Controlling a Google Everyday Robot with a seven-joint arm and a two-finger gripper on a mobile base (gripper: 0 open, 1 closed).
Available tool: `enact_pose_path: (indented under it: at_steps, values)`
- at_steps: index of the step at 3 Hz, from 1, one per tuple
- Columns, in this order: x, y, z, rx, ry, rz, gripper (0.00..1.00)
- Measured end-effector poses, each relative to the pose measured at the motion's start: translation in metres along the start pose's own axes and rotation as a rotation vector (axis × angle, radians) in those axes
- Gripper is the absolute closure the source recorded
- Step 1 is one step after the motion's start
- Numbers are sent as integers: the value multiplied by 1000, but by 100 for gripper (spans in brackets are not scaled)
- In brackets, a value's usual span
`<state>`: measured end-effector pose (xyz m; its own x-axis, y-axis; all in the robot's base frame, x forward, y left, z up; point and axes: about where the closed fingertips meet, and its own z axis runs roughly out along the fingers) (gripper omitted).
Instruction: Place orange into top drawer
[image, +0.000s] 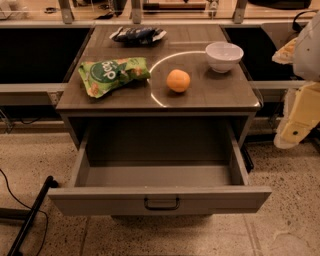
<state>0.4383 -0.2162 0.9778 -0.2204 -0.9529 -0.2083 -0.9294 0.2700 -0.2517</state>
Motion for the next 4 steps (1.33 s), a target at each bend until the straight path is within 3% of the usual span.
enact_pose_path:
  at_steps: [1,2,4]
  values:
    - [0,0,0,0,0,0,0]
    - [-19,-16,8,18,-69,15,0]
    - [-93,-67,58,20,-289,129,0]
